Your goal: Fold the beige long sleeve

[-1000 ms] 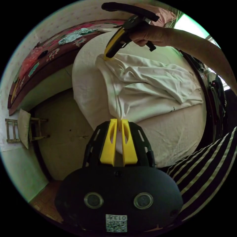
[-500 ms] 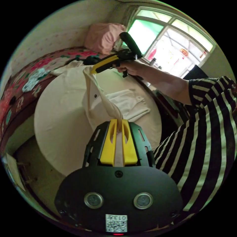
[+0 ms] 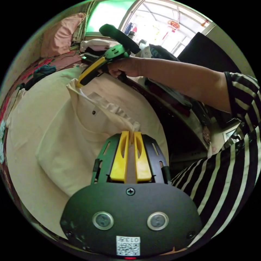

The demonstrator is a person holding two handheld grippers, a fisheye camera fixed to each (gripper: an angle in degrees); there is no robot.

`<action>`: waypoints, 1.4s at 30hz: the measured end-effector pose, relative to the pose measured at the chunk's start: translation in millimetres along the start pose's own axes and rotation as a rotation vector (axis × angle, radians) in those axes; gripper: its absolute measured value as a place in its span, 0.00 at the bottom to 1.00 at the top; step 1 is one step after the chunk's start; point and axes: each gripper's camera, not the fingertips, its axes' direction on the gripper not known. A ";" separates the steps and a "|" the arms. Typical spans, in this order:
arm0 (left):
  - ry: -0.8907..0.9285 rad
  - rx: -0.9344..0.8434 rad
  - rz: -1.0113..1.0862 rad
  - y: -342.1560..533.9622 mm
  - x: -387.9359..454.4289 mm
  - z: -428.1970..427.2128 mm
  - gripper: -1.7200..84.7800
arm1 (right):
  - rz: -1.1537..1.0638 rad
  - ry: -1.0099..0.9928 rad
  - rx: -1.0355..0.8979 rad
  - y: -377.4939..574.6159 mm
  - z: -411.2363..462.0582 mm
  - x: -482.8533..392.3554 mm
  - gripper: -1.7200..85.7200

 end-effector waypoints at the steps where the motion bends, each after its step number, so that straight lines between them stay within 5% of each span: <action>1: 0.001 -0.011 0.009 -9.4 3.8 8.5 0.05 | 0.010 -0.003 0.006 7.2 2.6 3.3 0.04; 9: -0.047 -0.157 0.073 -55.4 19.4 70.1 0.10 | 0.187 0.062 -0.034 82.7 39.9 42.1 0.08; 17: 0.262 -0.003 0.115 -63.4 46.6 23.7 0.11 | 0.436 0.050 0.096 146.2 13.2 15.6 0.11; 22: -0.185 0.063 -0.261 -14.0 -29.1 -31.9 0.12 | 0.471 0.003 -0.021 168.4 61.5 -20.0 0.11; 26: -0.334 0.035 -0.455 13.9 -79.3 -49.2 0.15 | 0.501 -0.019 -0.098 174.6 98.7 -26.0 0.06; 30: -0.304 0.050 -0.547 26.6 -110.6 -64.8 0.16 | 0.494 0.101 -0.094 181.7 93.5 -31.8 0.05; 36: -0.075 0.053 -0.590 29.5 -143.9 -55.0 0.19 | 0.656 0.064 -0.101 215.7 104.6 -12.6 0.12; 42: -0.032 0.055 -0.604 25.7 -157.5 -60.2 0.22 | 0.744 -0.039 0.010 231.7 105.6 -1.9 0.19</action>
